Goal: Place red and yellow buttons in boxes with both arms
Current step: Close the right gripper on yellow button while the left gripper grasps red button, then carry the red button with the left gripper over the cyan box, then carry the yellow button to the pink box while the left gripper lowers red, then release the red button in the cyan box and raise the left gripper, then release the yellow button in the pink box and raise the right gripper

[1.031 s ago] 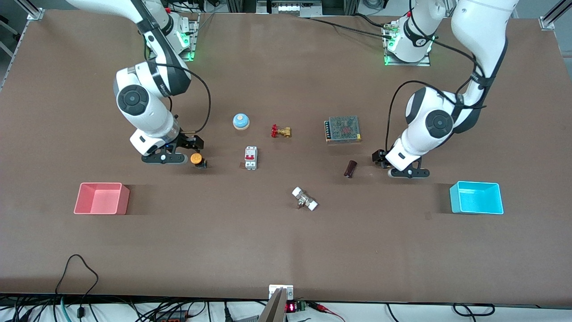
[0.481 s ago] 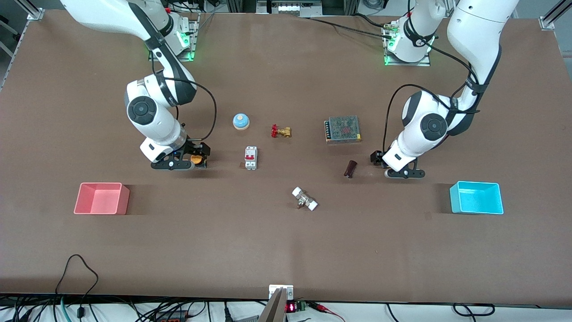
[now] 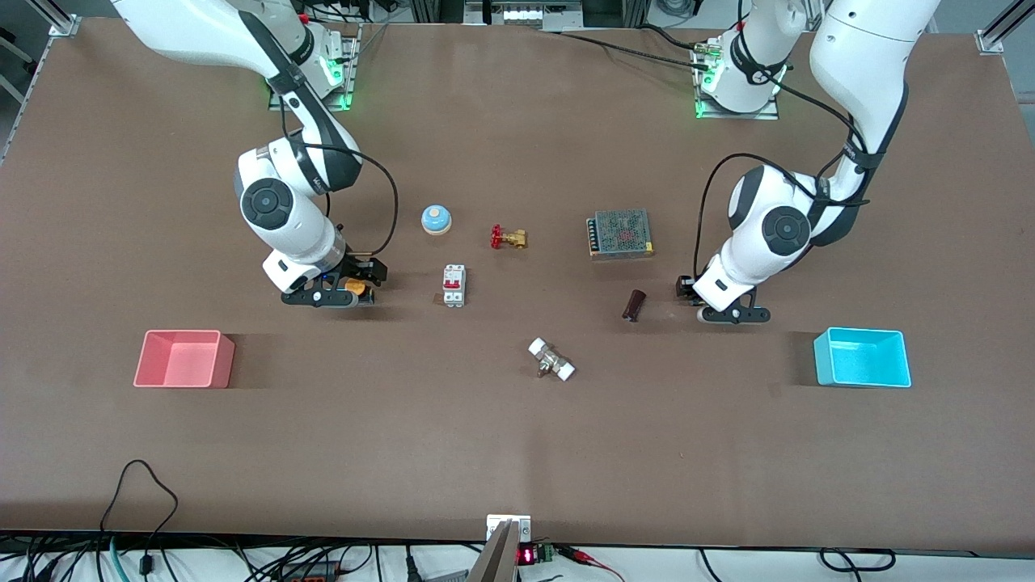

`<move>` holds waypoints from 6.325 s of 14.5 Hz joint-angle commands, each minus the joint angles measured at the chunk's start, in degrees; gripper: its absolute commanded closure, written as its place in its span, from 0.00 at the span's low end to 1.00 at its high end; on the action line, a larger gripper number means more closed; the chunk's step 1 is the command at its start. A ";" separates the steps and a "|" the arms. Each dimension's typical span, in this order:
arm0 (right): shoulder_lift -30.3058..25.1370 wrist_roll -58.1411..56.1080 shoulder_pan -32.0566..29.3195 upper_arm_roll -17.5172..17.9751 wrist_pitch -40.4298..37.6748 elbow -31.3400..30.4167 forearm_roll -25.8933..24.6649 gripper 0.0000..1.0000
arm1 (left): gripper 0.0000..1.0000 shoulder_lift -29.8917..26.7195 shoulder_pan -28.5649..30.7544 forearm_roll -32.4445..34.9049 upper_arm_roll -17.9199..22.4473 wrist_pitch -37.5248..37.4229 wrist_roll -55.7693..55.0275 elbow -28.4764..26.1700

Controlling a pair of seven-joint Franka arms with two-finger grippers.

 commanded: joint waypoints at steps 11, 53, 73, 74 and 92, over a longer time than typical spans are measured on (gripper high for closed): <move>1.63 0.61 -0.18 0.37 0.70 1.41 -0.98 0.18 | 0.86 2.01 9.26 8.87 2.62 -31.00 10.78 30.19; 11.20 -42.54 -11.34 -17.73 -20.76 32.70 8.69 0.85 | 0.02 10.83 20.71 5.62 1.65 -35.12 24.24 38.74; 17.36 -42.90 -12.04 -18.88 -13.10 30.68 9.31 0.50 | 0.00 -24.22 0.58 2.20 7.63 -56.09 16.76 29.20; 17.53 -42.90 -12.04 -18.79 -13.10 30.68 9.39 0.47 | 0.00 -27.12 1.10 2.28 7.72 -52.22 16.86 26.63; -5.38 -41.76 -10.90 -16.86 -37.86 31.65 8.60 0.00 | 0.00 -28.29 3.74 -0.97 6.84 -53.15 20.20 25.20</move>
